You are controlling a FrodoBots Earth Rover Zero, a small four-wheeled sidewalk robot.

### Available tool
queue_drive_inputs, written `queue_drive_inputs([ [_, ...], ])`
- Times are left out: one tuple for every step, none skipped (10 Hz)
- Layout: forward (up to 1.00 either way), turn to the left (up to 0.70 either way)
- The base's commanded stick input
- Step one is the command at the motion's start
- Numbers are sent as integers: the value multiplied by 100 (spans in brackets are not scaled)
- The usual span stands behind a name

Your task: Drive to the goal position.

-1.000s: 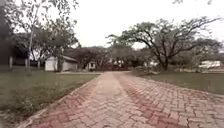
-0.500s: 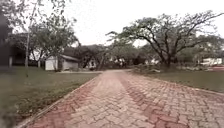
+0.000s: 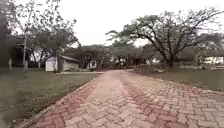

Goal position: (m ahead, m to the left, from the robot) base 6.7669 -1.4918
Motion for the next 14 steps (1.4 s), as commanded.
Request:
queue_drive_inputs([
  [70, 0],
  [70, 0],
  [70, 0],
  [70, 0],
  [70, 0],
  [70, 0],
  [70, 0],
  [70, 0],
  [70, 2],
  [70, 8],
  [70, 26],
  [70, 18],
  [70, 0],
  [70, 0],
])
